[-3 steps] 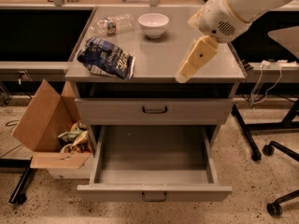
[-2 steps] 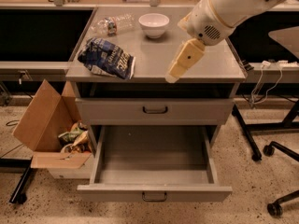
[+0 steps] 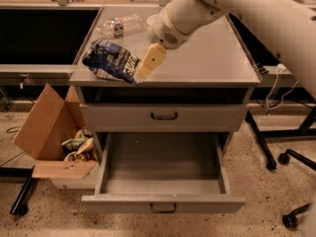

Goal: Place blue chip bag into middle drawer

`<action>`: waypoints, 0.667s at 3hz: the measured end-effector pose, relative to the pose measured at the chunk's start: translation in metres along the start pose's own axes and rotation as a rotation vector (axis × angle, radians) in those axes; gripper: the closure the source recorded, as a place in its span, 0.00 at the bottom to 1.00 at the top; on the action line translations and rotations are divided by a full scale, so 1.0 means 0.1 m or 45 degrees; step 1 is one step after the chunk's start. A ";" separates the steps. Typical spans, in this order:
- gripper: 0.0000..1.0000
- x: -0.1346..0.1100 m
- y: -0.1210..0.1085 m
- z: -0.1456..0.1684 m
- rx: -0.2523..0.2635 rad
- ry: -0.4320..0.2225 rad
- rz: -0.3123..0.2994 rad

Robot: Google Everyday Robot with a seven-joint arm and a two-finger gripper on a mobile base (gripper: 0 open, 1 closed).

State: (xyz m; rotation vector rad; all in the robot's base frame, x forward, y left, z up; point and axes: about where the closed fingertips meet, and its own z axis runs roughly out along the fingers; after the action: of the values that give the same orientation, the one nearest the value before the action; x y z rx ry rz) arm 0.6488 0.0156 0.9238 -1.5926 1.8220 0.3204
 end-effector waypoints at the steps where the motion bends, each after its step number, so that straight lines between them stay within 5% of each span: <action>1: 0.00 -0.18 -0.12 0.40 -0.021 -0.047 -0.007; 2: 0.00 -0.30 -0.15 0.72 -0.058 -0.088 -0.009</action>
Offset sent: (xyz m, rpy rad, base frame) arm 0.0574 0.0906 -0.0448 0.1043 0.0295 0.0769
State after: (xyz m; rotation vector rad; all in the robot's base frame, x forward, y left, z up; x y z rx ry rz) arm 0.6876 0.0784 0.8938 -1.5990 1.7676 0.4117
